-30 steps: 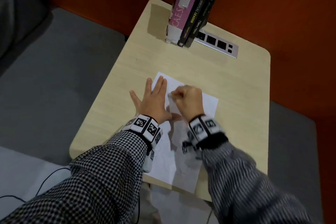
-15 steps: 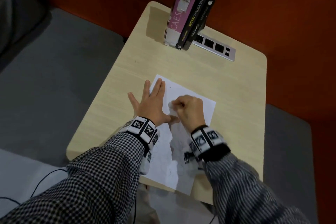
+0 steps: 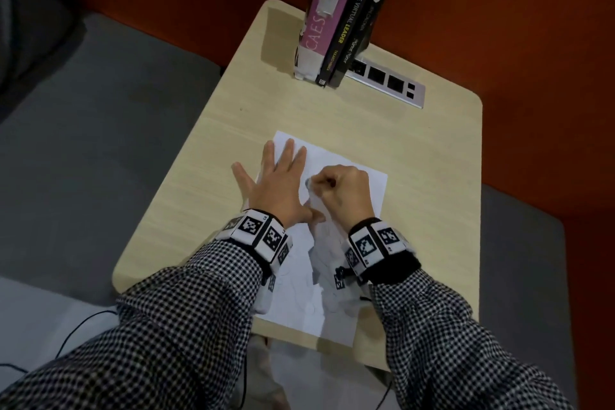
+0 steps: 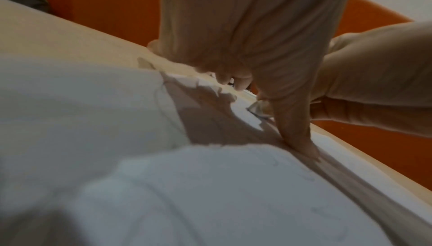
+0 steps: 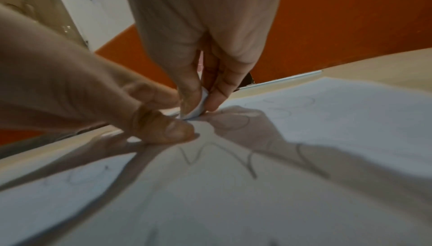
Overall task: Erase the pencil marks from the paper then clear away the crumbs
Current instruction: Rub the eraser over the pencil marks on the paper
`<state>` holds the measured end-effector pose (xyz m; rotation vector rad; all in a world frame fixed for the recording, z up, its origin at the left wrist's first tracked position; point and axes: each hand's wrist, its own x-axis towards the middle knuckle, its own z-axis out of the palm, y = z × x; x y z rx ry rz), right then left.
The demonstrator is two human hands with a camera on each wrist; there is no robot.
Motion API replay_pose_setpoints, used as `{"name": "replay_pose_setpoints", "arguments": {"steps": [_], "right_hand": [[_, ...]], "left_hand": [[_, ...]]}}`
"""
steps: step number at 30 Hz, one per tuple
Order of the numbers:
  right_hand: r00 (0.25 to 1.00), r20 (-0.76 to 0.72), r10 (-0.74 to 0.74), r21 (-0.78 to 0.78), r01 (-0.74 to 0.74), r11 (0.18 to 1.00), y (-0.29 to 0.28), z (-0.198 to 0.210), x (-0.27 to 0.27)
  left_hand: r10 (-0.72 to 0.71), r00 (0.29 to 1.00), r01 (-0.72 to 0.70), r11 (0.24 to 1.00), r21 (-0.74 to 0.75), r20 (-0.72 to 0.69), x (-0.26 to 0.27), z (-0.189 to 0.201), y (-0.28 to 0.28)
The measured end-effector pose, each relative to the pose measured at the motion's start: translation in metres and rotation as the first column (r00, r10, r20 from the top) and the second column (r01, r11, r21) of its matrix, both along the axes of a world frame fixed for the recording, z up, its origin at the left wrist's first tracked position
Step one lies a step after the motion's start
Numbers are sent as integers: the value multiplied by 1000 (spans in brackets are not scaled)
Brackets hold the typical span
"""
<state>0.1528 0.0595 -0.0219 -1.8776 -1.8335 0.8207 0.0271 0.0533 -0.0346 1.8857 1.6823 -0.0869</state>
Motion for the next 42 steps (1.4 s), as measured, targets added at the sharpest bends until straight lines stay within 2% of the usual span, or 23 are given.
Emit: {"name": "replay_pose_setpoints", "arguments": {"steps": [2, 8, 14, 17, 19, 25, 28, 30, 35, 39, 42], "right_hand": [[1000, 14, 16, 1, -16, 1000, -3, 1, -1], [999, 18, 34, -4, -34, 999, -35, -2, 4], [1000, 13, -18, 76, 17, 997, 19, -2, -2], [996, 90, 2, 50, -7, 999, -15, -4, 4], [999, 50, 6, 14, -7, 1000, -33, -1, 6], [999, 20, -45, 135, 42, 990, 23, -7, 4], [993, 118, -8, 86, -2, 996, -13, -9, 11], [995, 96, 10, 46, -15, 999, -25, -6, 13], [1000, 17, -26, 128, 24, 992, 33, -4, 4], [990, 139, 12, 86, -24, 996, -10, -11, 11], [998, 64, -3, 63, -1, 998, -7, -2, 11]], "left_hand": [[-47, 999, 47, 999, 13, 9, 5, 1, -3], [-45, 999, 45, 999, 31, -2, 5, -11, -9], [-41, 999, 41, 999, -3, 17, 7, -9, -7], [-46, 999, 46, 999, 4, 19, 6, -9, -7], [-47, 999, 46, 999, 15, 16, 6, -10, -7], [-43, 999, 43, 999, 1, 12, 7, -9, -7], [-41, 999, 41, 999, -10, 27, 7, -11, -7], [-42, 999, 42, 999, -5, 22, 6, -11, -7], [-30, 999, 30, 1000, -5, 24, 7, -10, -7], [-29, 999, 29, 999, -21, 33, 7, -10, -6], [-36, 999, 36, 999, -10, 20, 7, -9, -6]]}}
